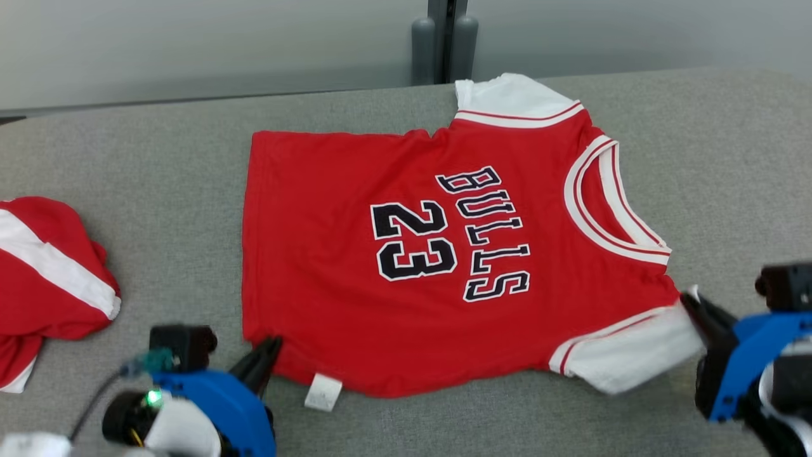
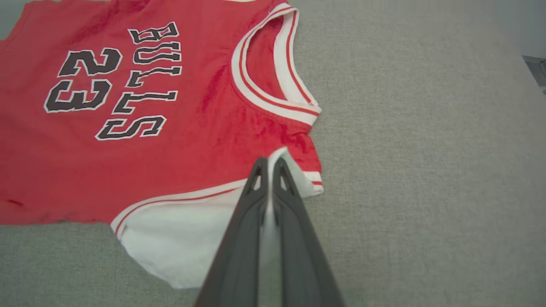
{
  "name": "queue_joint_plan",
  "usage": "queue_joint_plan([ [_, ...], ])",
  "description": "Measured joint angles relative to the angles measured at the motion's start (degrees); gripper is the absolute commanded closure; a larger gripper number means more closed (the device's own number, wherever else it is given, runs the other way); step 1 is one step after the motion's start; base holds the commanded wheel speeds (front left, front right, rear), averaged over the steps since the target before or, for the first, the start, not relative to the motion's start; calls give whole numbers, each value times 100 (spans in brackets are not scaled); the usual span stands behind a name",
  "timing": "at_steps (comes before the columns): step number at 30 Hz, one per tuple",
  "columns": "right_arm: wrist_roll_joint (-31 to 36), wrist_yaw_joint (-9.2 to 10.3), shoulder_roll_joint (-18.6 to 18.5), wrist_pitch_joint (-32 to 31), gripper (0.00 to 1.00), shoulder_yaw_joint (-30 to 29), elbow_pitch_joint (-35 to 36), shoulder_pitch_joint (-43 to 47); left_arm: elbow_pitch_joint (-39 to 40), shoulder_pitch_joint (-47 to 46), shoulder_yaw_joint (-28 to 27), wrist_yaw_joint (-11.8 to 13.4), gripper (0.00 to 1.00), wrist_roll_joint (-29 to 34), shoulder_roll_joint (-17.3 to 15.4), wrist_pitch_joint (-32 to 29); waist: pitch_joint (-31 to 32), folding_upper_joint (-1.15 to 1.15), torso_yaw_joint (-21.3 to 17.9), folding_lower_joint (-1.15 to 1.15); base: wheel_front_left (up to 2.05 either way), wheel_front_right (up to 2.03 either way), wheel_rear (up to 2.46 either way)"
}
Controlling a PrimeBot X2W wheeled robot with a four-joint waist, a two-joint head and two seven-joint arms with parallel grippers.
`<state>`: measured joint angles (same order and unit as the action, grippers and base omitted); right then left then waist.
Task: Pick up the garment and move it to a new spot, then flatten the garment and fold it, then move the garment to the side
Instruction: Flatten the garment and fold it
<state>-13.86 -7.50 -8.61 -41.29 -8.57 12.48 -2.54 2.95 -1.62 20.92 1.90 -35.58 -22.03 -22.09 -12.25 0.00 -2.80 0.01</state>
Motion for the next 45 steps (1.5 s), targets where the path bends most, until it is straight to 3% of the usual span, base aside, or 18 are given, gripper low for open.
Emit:
queue_joint_plan([
  [5,-68,0,-266,-309,100,247,-180,-1006,56,-829,-130,-49,100,-304,-237,-873,-271,0,2,0,0,0,0],
  [9,-142,1,-355,-323,100,402,-656,-1675,-62,-1265,-201,-48,100,-500,-244,-1176,-507,0,0,1,0,0,0],
  [21,-246,1,-583,678,100,722,-1791,-2970,-662,-1859,-347,110,100,-352,-120,-871,-1075,0,87,1,0,0,0],
  [27,-260,1,-613,1081,100,784,-2254,-3242,-861,-1976,-322,7,100,-325,-27,-617,-1157,0,196,0,0,0,0],
  [28,-290,0,-600,1184,53,781,-2301,-3275,-864,-2009,-320,-3,55,-314,34,-503,-1153,0,212,1,0,0,0],
  [29,-297,1,-595,1310,0,790,-2345,-3311,-881,-2040,-304,-30,0,-308,98,-414,-1141,0,228,0,0,0,0],
  [37,-469,1,-667,1941,0,833,-2555,-3298,-1047,-1831,-165,-120,0,-109,196,167,-794,0,331,0,0,0,0],
  [45,-478,1,-602,1785,0,307,-2369,-2299,-1259,-1217,45,-14,0,87,321,602,-404,0,323,-2,0,0,0],
])
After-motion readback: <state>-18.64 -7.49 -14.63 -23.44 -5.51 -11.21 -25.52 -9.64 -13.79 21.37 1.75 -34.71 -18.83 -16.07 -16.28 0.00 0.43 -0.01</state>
